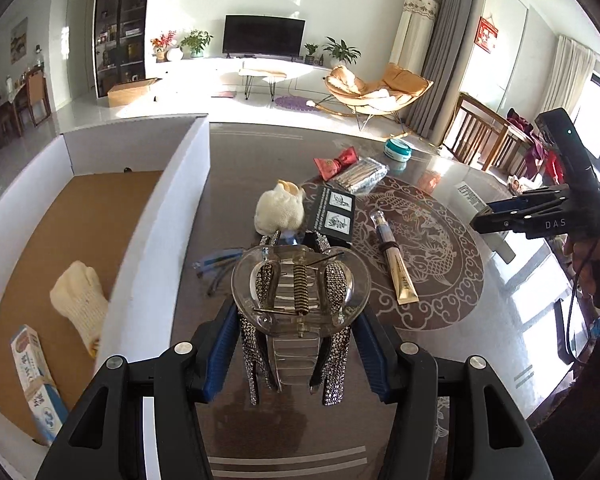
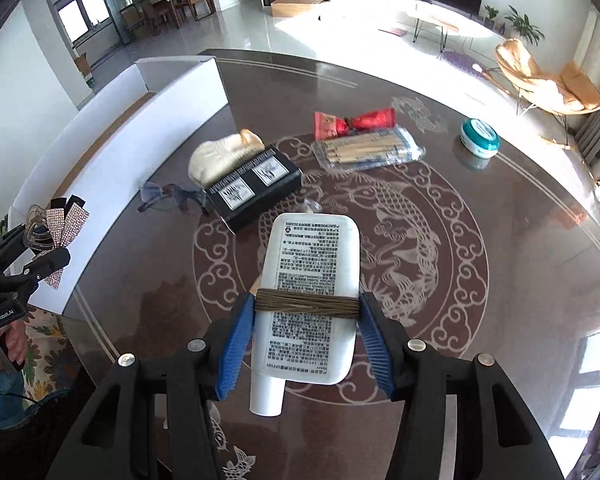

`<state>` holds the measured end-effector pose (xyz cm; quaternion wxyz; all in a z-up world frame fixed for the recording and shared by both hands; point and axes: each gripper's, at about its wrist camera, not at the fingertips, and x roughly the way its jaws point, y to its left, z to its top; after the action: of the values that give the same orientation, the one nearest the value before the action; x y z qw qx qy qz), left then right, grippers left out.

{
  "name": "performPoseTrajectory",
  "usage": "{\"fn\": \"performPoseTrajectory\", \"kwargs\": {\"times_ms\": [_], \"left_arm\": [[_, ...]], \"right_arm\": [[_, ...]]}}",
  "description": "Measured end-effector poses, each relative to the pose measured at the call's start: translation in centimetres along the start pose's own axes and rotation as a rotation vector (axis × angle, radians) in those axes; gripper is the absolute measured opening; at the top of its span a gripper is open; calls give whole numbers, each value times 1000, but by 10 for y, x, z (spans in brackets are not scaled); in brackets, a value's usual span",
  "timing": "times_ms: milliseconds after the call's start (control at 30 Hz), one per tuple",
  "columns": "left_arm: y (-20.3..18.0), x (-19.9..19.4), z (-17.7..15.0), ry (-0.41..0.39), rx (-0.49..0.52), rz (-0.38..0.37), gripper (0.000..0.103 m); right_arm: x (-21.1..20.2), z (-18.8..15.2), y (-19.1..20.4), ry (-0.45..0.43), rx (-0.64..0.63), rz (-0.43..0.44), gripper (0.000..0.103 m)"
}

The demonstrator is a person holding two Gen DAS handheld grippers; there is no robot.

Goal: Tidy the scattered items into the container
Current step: 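Carry both items over the cardboard box and open both grippers to drop them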

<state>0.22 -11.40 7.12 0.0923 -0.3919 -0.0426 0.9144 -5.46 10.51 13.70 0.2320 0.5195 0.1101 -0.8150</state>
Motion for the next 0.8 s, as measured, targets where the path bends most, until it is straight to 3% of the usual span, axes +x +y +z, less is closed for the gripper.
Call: {"fn": "performPoseTrajectory", "kwargs": {"times_ms": [167, 267, 367, 567, 667, 800], "left_arm": [[81, -40, 6, -29, -66, 137, 55], [137, -52, 0, -5, -123, 241, 55], [185, -57, -10, 23, -207, 298, 55], [233, -48, -33, 67, -322, 353, 55], [239, -38, -42, 93, -330, 370, 55], [244, -28, -49, 132, -345, 400, 56]], "right_arm": [[-5, 74, 83, -18, -117, 98, 54], [6, 107, 148, -5, -178, 210, 54], [23, 127, 218, 17, -230, 336, 54], [76, 115, 339, 117, -349, 487, 54], [102, 99, 372, 141, -424, 467, 54], [126, 86, 383, 181, -450, 443, 56]]}}
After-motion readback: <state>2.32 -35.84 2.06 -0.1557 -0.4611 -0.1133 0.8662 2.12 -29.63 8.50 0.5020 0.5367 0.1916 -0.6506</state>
